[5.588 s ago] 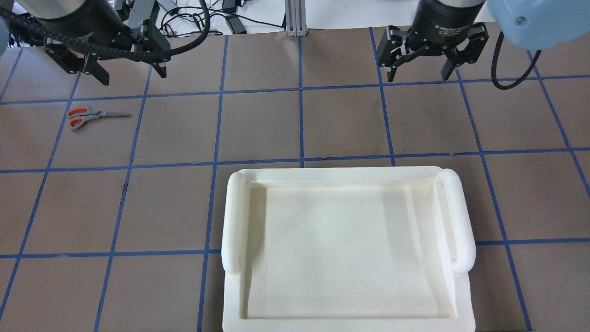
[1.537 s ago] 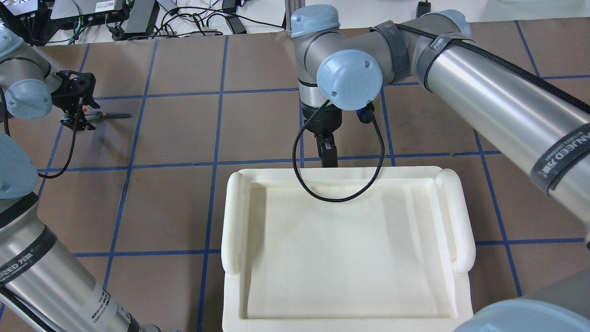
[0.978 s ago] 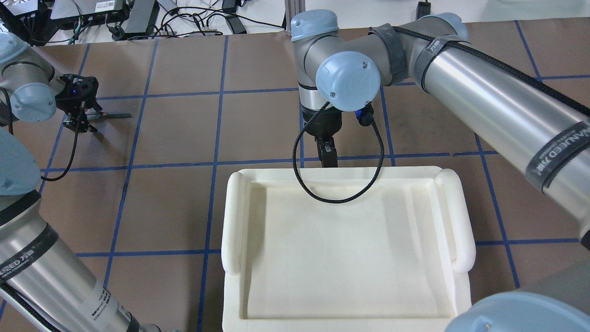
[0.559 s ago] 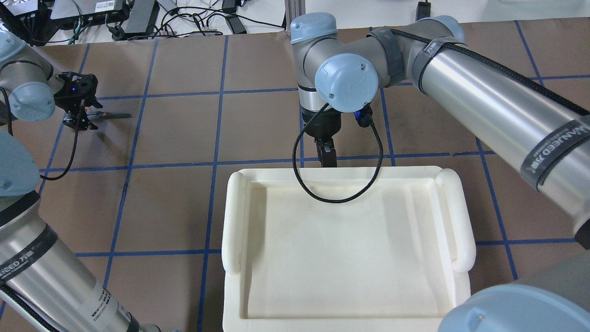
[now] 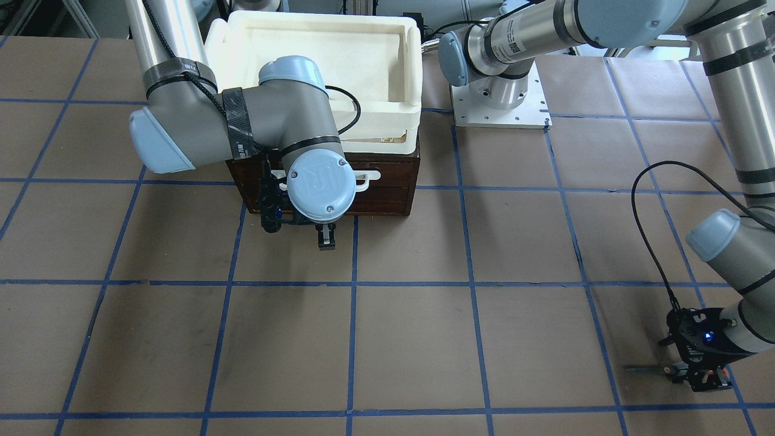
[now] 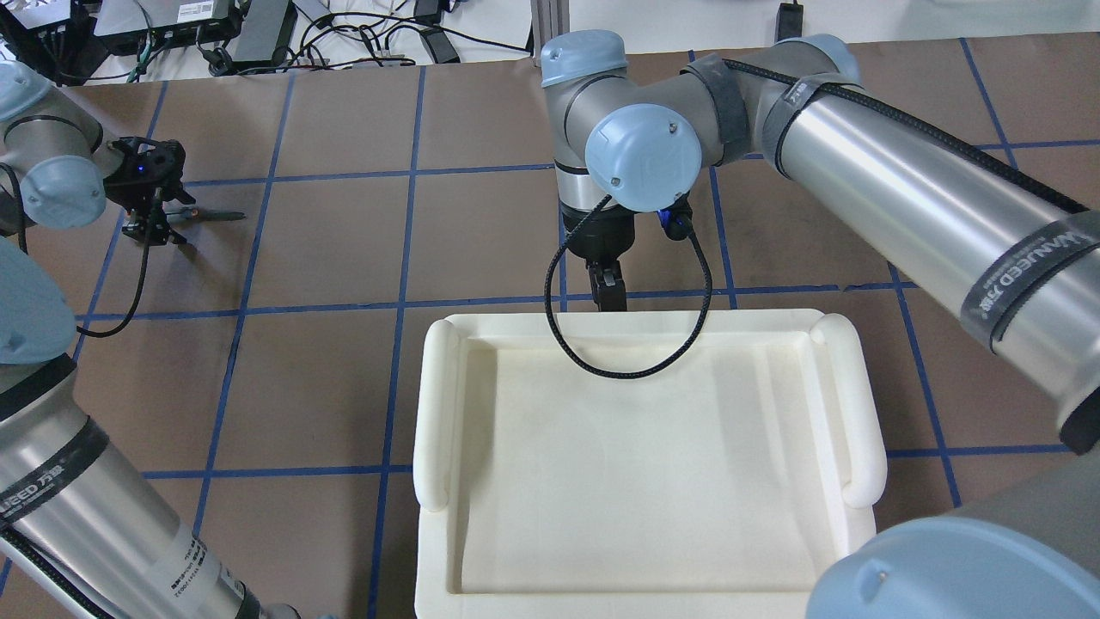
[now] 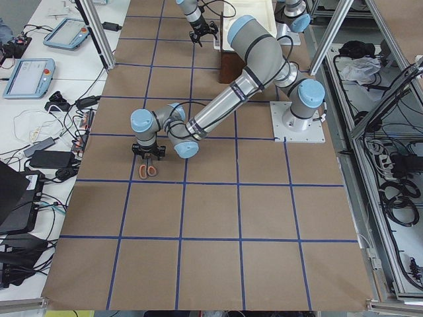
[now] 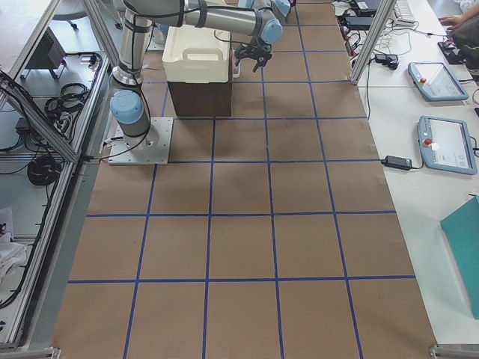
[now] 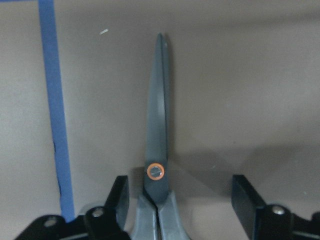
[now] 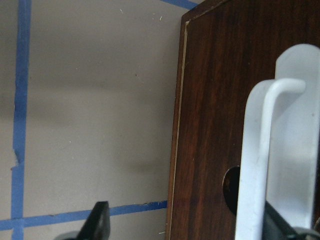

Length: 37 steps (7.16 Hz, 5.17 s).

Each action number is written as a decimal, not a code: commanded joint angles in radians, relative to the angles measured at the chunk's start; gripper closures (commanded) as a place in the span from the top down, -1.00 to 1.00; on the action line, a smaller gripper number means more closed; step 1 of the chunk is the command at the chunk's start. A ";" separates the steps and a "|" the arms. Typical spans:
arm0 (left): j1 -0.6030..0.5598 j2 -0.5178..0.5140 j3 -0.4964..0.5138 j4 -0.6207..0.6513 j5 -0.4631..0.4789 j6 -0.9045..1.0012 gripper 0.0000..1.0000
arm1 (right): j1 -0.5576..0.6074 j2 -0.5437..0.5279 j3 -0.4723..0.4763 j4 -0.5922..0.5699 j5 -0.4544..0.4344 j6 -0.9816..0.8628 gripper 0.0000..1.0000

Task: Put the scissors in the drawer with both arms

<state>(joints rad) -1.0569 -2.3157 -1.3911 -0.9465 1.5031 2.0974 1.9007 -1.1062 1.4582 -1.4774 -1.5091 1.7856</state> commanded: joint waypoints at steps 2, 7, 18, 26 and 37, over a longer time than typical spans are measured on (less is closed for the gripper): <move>0.002 -0.001 0.000 0.000 0.008 0.003 0.53 | 0.000 0.005 0.022 -0.001 0.001 0.000 1.00; 0.025 -0.005 -0.002 0.000 -0.004 0.001 0.53 | 0.000 0.006 0.021 -0.082 -0.005 -0.049 1.00; 0.025 -0.001 -0.003 0.000 -0.032 -0.025 -0.39 | -0.014 0.052 -0.075 -0.196 -0.017 -0.141 1.00; -0.060 0.373 -0.253 -0.107 -0.026 -0.784 -0.47 | -0.040 0.095 -0.159 -0.198 -0.017 -0.186 1.00; -0.665 0.674 0.021 -0.776 0.054 -2.192 -0.60 | -0.078 0.157 -0.234 -0.212 -0.029 -0.247 1.00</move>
<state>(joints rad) -1.6923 -1.6598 -1.3573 -1.6873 1.5706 -0.1564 1.8289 -0.9484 1.2242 -1.6881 -1.5304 1.5461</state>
